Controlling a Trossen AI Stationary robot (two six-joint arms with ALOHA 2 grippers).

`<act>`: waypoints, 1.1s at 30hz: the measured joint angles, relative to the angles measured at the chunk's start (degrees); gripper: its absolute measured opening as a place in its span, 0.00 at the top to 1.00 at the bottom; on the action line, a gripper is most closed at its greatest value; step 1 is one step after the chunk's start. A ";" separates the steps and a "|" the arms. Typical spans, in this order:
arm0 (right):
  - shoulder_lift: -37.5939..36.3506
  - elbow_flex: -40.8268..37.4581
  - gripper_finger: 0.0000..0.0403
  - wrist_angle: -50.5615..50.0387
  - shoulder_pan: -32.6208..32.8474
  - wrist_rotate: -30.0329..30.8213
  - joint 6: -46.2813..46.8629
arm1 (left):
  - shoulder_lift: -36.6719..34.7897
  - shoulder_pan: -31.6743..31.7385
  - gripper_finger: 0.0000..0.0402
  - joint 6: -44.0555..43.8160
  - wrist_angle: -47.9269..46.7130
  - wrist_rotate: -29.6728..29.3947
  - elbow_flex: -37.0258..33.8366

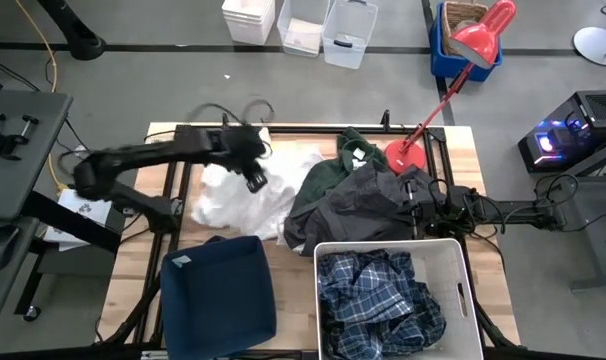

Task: Sort clothes
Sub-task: Put the white dress into the blue laundry bin

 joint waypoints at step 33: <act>0.00 0.00 1.00 0.00 0.00 0.06 0.00 | -19.50 -46.67 0.99 -21.96 -5.90 6.83 35.01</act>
